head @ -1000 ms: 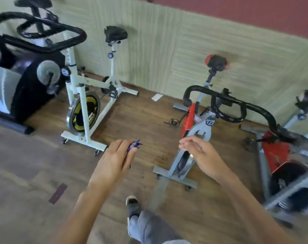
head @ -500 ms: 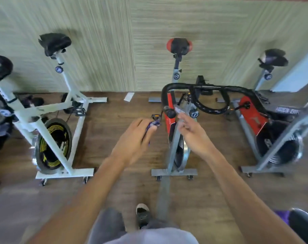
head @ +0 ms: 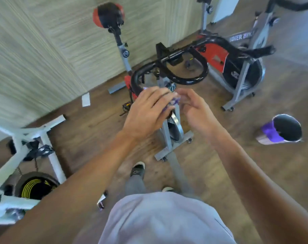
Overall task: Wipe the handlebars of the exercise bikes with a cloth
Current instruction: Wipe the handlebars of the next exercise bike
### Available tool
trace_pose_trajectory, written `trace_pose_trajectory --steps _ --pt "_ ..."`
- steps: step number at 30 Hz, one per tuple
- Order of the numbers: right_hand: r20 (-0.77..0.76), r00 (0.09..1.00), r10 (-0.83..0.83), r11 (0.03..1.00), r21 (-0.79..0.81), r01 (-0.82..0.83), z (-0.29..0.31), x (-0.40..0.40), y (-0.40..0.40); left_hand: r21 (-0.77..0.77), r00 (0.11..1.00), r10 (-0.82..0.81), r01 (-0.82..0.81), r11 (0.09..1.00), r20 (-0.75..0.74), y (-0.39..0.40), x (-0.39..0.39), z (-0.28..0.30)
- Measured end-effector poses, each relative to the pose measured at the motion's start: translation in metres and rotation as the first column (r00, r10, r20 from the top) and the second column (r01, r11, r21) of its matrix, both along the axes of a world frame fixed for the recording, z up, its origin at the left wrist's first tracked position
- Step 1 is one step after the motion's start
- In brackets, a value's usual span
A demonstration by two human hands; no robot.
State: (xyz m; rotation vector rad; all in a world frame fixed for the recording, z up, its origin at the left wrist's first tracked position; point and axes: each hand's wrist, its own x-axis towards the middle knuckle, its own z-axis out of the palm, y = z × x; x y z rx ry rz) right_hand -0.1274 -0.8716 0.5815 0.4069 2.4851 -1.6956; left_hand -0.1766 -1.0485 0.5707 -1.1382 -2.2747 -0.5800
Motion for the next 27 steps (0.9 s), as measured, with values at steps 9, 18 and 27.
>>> trace_pose_trajectory --steps 9,18,27 --pt "0.025 0.899 -0.437 0.894 -0.098 0.438 -0.015 0.009 -0.032 0.029 0.890 -0.396 0.400 0.916 0.224 -0.001 -0.029 -0.020" --pt "-0.102 0.941 -0.323 0.924 0.179 0.337 0.003 0.031 -0.052 0.255 0.701 -0.352 0.245 0.935 0.619 -0.030 -0.031 -0.043" --pt "-0.083 0.994 0.073 0.563 0.826 0.028 0.035 -0.004 -0.096 0.497 -0.136 -0.690 -0.597 0.630 0.711 -0.028 -0.050 -0.005"
